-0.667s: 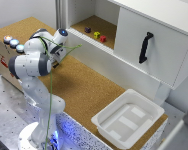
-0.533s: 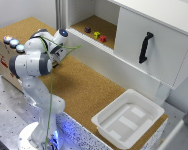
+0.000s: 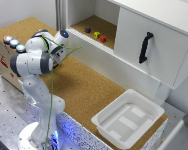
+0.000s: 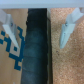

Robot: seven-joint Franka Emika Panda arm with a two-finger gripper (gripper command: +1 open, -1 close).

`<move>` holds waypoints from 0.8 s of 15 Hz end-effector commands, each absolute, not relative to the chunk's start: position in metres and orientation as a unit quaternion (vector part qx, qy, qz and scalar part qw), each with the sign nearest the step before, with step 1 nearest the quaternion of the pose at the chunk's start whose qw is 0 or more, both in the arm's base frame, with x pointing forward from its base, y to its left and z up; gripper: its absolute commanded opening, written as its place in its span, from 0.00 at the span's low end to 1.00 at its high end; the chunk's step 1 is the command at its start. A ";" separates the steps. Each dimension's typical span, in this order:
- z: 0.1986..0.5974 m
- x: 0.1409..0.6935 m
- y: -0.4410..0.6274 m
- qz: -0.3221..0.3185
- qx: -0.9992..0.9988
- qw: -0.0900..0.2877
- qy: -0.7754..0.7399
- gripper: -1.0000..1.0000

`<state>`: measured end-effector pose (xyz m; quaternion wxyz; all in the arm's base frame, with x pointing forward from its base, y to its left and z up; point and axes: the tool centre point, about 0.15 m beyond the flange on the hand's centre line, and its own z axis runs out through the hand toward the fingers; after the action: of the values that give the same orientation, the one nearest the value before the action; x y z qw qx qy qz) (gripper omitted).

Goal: Open the cabinet drawer

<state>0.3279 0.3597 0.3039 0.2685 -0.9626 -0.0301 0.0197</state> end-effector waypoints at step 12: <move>0.283 0.346 0.360 0.037 -0.953 0.298 -0.031 0.00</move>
<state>0.3319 0.3666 0.2968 0.2704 -0.9616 -0.0348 0.0305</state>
